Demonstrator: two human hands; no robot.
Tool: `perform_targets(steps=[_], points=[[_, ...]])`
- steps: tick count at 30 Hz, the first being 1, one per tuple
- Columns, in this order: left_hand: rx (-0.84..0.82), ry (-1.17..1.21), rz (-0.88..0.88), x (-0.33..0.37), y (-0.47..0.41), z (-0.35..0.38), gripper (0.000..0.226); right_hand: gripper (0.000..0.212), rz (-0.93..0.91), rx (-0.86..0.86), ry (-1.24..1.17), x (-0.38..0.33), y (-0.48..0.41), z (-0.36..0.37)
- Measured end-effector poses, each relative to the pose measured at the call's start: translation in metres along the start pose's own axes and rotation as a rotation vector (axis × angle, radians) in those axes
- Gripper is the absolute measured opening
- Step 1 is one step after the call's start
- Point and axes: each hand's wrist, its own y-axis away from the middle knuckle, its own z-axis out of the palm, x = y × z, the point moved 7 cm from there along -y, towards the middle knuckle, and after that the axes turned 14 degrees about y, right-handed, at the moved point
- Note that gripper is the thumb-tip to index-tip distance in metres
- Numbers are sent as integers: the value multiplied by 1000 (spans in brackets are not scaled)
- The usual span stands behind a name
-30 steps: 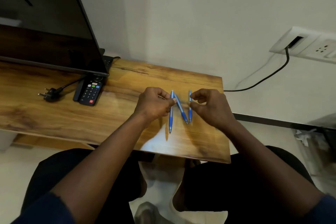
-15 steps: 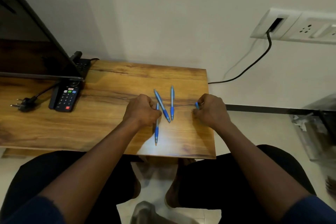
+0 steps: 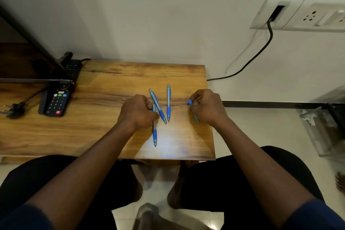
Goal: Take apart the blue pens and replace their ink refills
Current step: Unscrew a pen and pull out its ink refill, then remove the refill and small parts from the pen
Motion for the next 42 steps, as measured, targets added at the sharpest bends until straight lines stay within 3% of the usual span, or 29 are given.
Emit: perform_targets(steps=[10,17,24,29,42], points=[[-17,-3,-22,7,6,-5,39,21,-47,-103,-432,-19,10,-4],[72,206,310,42,13,-25,22,16,-81,-181,-659,-31,16,-6],[-114,416,330,53,16,-13,12,25,-207,-180,-684,-47,20,-10],[-140,518,344,61,16,-12,7,22,-250,-82,-626,-48,23,-22],[-165,703,252,55,13,-6,9,19,-256,-81,-656,-40,20,-25]])
